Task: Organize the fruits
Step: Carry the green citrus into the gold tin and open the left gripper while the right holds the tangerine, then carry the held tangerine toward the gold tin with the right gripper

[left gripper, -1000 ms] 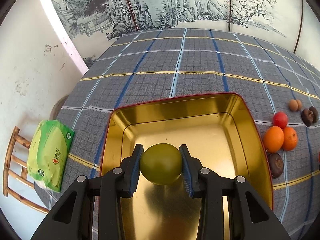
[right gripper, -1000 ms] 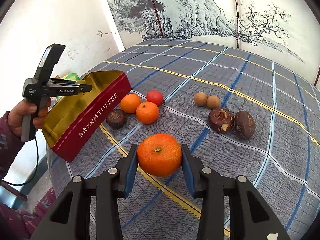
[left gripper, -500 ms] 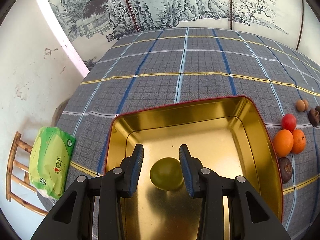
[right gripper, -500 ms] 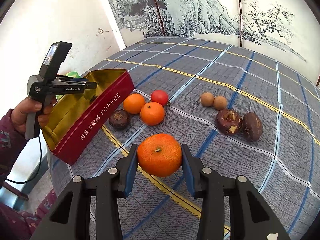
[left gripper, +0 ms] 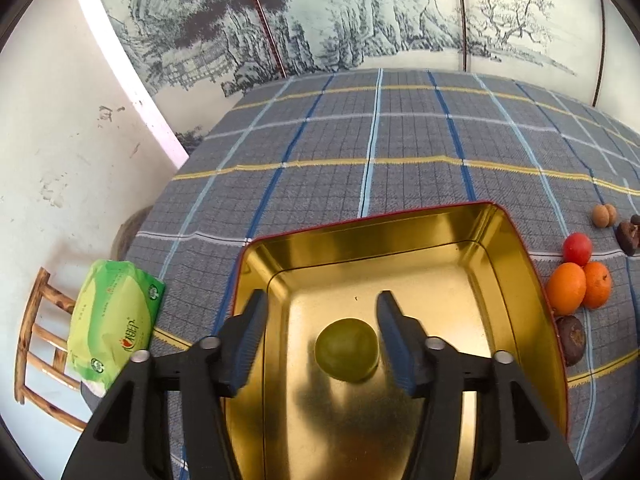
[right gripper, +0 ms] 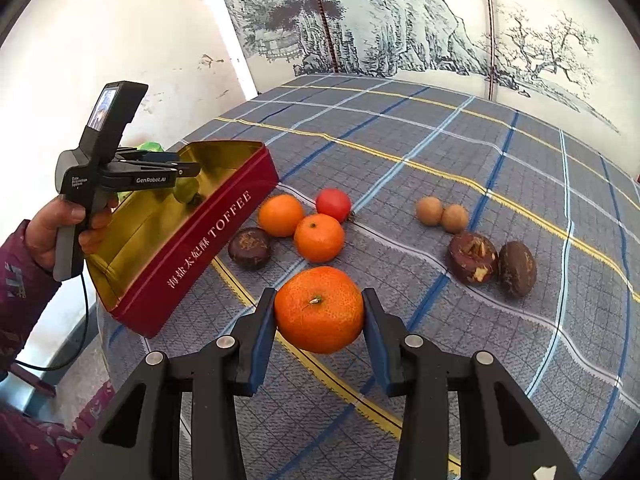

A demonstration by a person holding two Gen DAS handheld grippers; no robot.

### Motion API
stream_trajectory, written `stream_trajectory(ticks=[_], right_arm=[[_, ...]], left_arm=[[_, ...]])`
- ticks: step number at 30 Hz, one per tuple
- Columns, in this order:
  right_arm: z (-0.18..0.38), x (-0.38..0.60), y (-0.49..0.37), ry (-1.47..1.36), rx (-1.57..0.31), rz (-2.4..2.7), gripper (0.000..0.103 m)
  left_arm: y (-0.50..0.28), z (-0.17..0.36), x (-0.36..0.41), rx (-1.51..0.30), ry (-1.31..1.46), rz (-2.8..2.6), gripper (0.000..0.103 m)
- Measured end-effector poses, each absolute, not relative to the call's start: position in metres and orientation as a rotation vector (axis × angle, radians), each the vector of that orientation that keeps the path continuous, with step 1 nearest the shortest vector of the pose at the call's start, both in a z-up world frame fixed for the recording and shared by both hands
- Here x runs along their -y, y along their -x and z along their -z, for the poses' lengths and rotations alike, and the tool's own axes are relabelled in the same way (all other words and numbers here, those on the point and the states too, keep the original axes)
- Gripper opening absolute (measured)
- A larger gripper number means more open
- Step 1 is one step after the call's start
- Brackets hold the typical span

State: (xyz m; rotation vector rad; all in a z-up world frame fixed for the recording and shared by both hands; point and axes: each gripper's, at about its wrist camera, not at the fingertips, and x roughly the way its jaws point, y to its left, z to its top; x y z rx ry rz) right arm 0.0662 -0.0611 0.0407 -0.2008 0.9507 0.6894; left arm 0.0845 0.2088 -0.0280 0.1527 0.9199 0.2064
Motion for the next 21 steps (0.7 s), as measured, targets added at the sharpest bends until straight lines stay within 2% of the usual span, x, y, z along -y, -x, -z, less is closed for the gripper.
stream_trajectory(ticks=[8, 13, 21], right_arm=[[-0.052, 0.034, -0.066, 0.234, -0.931, -0.738, 0.039], [-0.062, 0.002, -0.069, 0.251, -0.908, -0.797, 0.039], [-0.066, -0.054, -0.081, 0.228, -0.916, -0.883, 0.040]], left_arm=[[-0.052, 0.009, -0.212, -0.858, -0.097, -0.212, 0.066], [-0.027, -0.003, -0.212, -0.825, -0.041, -0.229, 0.075], [0.008, -0.014, -0.218, -0.786, 0.037, -0.257, 0.078]])
